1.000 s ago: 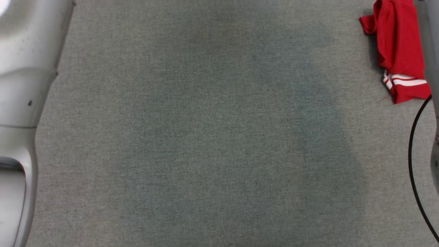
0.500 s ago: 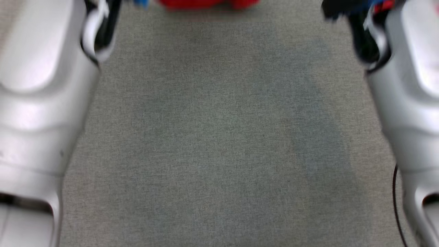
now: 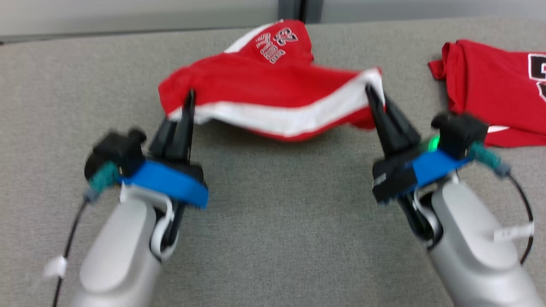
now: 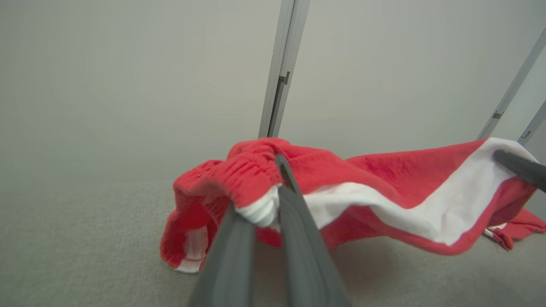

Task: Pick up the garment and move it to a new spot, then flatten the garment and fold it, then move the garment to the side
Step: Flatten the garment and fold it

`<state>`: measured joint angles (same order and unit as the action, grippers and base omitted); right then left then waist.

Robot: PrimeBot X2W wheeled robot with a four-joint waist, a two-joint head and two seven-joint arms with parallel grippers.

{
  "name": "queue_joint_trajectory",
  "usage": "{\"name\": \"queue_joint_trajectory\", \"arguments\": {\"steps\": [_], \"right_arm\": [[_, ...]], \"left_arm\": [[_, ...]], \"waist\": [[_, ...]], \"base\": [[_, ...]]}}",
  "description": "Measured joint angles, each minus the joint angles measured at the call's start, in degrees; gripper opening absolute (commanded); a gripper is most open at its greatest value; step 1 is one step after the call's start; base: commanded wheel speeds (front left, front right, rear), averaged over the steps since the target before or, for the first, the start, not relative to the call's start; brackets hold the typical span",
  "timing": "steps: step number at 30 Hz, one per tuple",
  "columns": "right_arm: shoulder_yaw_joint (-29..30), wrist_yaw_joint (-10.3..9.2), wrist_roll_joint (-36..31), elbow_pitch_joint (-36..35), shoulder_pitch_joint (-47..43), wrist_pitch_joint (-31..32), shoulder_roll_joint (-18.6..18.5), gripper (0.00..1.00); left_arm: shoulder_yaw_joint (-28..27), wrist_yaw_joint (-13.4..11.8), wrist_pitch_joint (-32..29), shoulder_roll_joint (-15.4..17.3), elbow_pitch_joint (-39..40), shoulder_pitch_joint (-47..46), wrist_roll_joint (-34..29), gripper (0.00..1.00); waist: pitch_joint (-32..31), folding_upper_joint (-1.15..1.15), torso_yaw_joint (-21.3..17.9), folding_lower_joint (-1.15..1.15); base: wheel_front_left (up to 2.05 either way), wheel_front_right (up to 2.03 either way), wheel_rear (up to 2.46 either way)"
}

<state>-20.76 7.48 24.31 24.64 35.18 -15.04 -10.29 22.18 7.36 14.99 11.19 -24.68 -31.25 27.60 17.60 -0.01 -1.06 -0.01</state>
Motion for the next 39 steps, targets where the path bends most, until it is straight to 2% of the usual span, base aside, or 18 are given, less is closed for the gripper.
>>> {"name": "queue_joint_trajectory", "arguments": {"steps": [6,10,17,23,30,39], "right_arm": [[-0.6,0.01,2.0,-2.6,-12.9,0.0,-1.8,0.0],[0.5,0.0,2.5,-3.8,-19.2,0.0,-2.3,0.0],[2.2,0.0,2.9,-7.1,-33.5,0.0,-1.2,0.0],[3.4,0.0,1.4,-10.3,-40.7,0.0,-0.4,0.0],[6.4,0.0,0.1,-11.9,-40.7,0.0,-0.4,0.0],[7.5,0.0,-1.5,-12.9,-28.2,0.0,-1.8,0.0]], "left_arm": [[-2.2,0.0,0.0,-2.1,2.3,13.6,-2.2,0.0],[-2.1,0.0,0.0,-3.2,2.6,19.2,-3.1,0.0],[-1.1,0.0,0.0,-4.1,3.2,29.4,-4.6,0.0],[-2.2,0.0,0.0,-4.7,4.5,35.1,-5.0,0.0],[-2.0,0.0,0.0,-5.6,6.0,35.6,-6.0,0.0],[-1.9,0.0,0.0,-6.2,7.2,28.3,-6.0,0.0]], "waist": [[-5.4,-0.01,1.0,-0.01],[-8.0,-0.01,1.6,-0.01],[-12.5,-0.02,2.2,0.0],[-13.7,-0.02,1.7,0.0],[-13.0,0.0,2.0,0.01],[-10.0,0.02,3.6,0.02]], "base": [[0.0,0.0,0.0],[0.0,0.0,0.0],[0.0,0.0,0.0],[0.0,0.0,0.0],[0.0,0.0,0.0],[0.0,0.0,0.0]]}}
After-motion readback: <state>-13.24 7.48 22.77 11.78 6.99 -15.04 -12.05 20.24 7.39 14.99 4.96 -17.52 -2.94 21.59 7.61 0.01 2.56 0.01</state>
